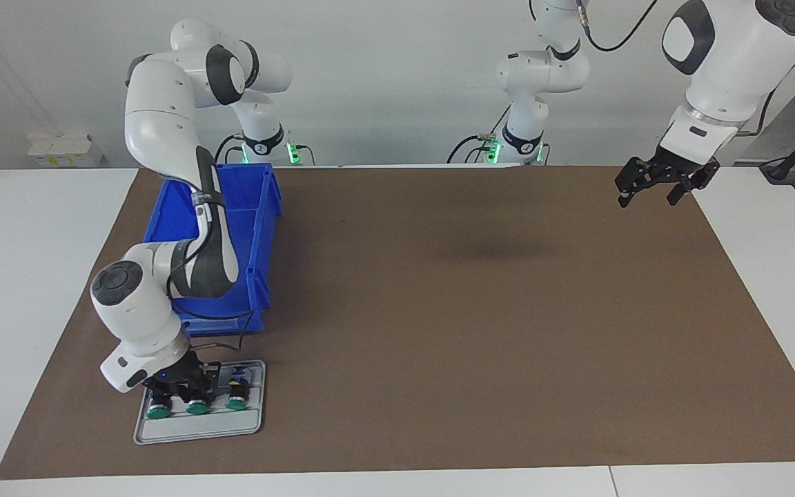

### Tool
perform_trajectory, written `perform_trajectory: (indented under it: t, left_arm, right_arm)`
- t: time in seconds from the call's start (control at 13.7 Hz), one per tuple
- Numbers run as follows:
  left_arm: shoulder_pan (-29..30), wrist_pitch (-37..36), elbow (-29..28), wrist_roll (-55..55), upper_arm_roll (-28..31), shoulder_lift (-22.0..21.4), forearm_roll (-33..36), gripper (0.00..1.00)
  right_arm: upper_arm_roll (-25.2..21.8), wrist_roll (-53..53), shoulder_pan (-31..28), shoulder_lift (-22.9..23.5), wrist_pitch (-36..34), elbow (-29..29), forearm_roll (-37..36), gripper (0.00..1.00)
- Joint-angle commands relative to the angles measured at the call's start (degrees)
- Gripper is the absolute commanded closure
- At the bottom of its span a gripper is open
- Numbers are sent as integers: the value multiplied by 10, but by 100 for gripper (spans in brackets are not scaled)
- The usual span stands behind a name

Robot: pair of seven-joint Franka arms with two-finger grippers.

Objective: Place and press button with both arms
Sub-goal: 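Lift the green button with the right gripper toward the table center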

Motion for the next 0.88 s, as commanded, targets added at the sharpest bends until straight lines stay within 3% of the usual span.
perform_trajectory:
  t: [0.0,0.44,0.8]
  left_arm:
    - [5,-1,-16,-7,-5,-17,7,0]
    - [6,-1,-16,-6,-5,-17,7,0]
    - [5,-1,-16,-6,-5,-17,7,0]
  right_arm:
    - [5,50,-5,-48,-13,-18,2,100]
    - [5,305,42,-123,-112,-21,-7,100]
    - [2,589,119,-130,-122,-17,-13,100]
